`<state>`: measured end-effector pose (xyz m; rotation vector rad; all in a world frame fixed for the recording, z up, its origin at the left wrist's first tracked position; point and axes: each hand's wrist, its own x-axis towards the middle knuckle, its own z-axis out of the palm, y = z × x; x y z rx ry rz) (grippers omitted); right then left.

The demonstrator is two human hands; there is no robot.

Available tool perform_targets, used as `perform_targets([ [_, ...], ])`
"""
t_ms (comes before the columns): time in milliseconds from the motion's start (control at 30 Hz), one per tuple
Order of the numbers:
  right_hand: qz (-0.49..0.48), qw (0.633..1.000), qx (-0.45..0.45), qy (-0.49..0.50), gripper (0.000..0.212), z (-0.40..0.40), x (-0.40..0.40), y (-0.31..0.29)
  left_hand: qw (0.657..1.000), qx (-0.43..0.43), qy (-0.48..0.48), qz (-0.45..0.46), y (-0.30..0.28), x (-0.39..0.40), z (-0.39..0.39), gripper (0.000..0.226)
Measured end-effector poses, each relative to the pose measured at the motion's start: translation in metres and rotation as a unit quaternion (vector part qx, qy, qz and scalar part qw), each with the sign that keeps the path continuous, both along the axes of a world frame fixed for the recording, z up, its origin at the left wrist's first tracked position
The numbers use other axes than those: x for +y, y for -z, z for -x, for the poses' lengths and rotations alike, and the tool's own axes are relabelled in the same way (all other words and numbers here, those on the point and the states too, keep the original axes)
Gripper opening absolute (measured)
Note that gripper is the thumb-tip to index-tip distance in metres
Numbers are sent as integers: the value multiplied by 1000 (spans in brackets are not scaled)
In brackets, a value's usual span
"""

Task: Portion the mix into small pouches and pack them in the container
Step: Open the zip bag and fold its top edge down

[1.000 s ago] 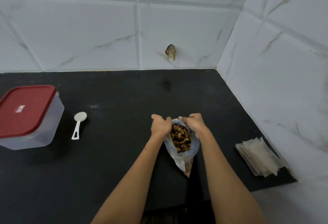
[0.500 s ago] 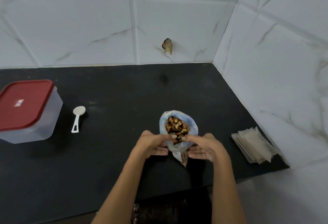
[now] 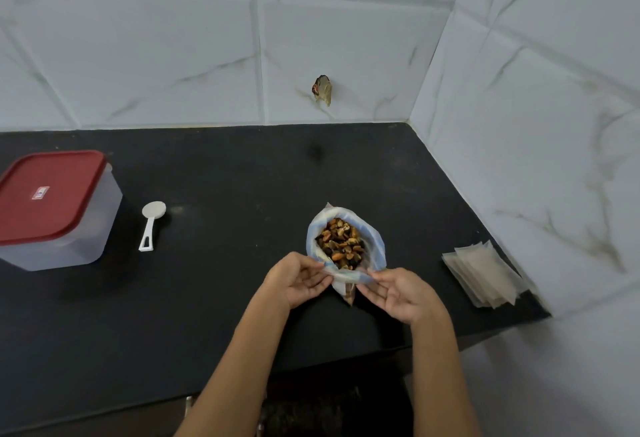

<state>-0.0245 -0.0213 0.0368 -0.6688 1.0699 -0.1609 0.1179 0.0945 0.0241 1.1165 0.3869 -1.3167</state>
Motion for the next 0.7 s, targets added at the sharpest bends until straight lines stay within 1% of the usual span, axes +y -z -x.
perform_targets([
  [67,67,996,46,-35,29,-5,-2,-7,992,-105,36,-57,-5,-2,-3,13],
  [133,147,980,117,-62,51,-10,-7,-10,966,-214,89,-116,-5,-3,-8,31],
  [167,203,962,169,-71,62,-12,-10,-10,950,-262,103,-139,-3,-4,-12,43],
  [200,273,933,223,-77,68,-16,-13,-9,933,-307,101,-157,-2,-5,-15,53],
  [233,343,899,260,-80,69,-20,-16,-9,917,-351,86,-169,0,-8,-19,58],
  [267,400,867,284,-82,66,-25,-17,-10,902,-389,63,-175,1,-12,-21,58],
  [300,435,847,294,-84,62,-31,-19,-10,891,-418,42,-174,1,-16,-23,53],
  [333,451,838,295,-90,56,-37,-19,-12,884,-435,30,-172,-2,-20,-22,44],
  [367,454,836,292,-99,47,-43,-19,-12,880,-442,26,-170,-3,-24,-21,37],
  [433,449,841,284,-104,30,-50,-21,-10,884,-438,20,-161,-2,-29,-21,27],
  [500,454,838,286,-94,20,-55,-25,-5,891,-429,7,-148,1,-31,-20,21],
  [533,456,838,286,-89,18,-56,-28,-1,894,-425,0,-144,2,-32,-20,19],
  [600,449,845,280,-79,24,-59,-32,5,900,-415,-5,-130,6,-35,-21,19],
  [700,406,874,262,-57,27,-63,-36,10,924,-367,-7,-103,7,-41,-17,20],
])
